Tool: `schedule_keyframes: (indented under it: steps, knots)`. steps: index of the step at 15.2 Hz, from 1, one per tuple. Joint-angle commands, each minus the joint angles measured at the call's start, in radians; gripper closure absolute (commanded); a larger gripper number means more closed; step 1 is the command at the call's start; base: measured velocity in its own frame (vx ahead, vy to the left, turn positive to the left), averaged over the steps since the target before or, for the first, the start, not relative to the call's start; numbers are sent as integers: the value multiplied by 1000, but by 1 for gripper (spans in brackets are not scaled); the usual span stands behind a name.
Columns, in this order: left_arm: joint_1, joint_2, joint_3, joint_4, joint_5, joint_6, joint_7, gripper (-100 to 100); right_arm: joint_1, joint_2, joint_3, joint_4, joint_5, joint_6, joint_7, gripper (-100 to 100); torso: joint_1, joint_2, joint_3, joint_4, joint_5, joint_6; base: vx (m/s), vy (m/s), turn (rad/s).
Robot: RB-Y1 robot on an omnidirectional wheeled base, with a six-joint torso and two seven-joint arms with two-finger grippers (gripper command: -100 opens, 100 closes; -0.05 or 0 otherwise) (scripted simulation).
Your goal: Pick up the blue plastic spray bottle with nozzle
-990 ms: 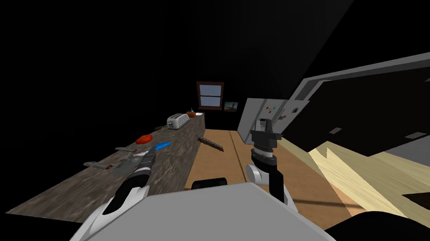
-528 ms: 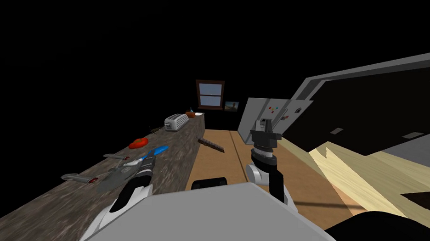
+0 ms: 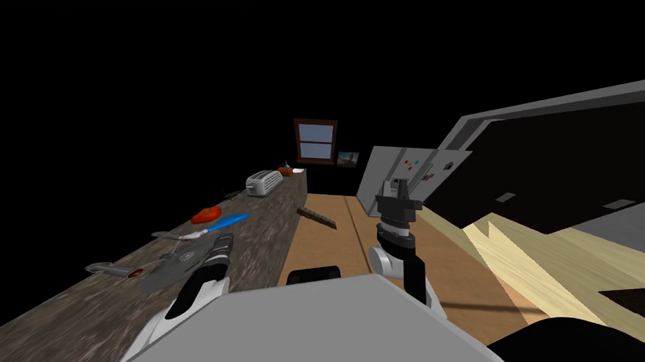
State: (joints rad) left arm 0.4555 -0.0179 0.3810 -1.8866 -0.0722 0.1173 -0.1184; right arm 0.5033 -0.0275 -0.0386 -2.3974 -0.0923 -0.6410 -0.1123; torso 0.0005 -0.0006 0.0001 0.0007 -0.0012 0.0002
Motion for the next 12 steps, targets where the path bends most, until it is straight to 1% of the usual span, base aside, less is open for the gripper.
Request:
schedule_keyframes:
  steps: [1, 2, 3, 5, 6, 9, 12]
  knots:
    - [-1, 37, -2, -2, 2, 0, -2, -100, 0, 0, 0, 0, 0, 0, 0, 0, 0, 0, 0, 0, 0, 0, -4, -19, -8]
    - [-2, 62, -3, -3, 4, 0, -4, -100, 0, 0, 0, 0, 0, 0, 0, 0, -1, 0, 0, 0, 0, 0, -12, -42, -14]
    - [-2, 64, -3, -3, 4, 0, -4, -100, 0, 0, 0, 0, 0, 0, 0, 0, -2, 0, 0, 0, 0, 0, -15, -42, -6]
    - [-3, 117, -5, -8, 9, 2, -9, -100, 0, 0, 0, 0, 0, 0, 0, 0, -3, 1, 1, 0, -1, 0, -15, -51, -8]
    - [-3, 117, -5, -8, 9, 2, -9, -100, 0, 0, 0, 0, 0, 0, 0, 0, -3, 1, 1, 0, -1, 0, -18, -47, -6]
    - [-3, 186, -10, -17, 19, 7, -16, -100, 0, 0, 0, 0, 0, 0, 0, 0, -3, 2, 1, 0, -1, 0, -28, -50, -15]
    - [0, 239, -14, -27, 29, 16, -23, -100, 0, 0, 0, 0, 0, 0, 0, 0, -4, 3, 1, 1, -1, 0, -34, -54, -17]
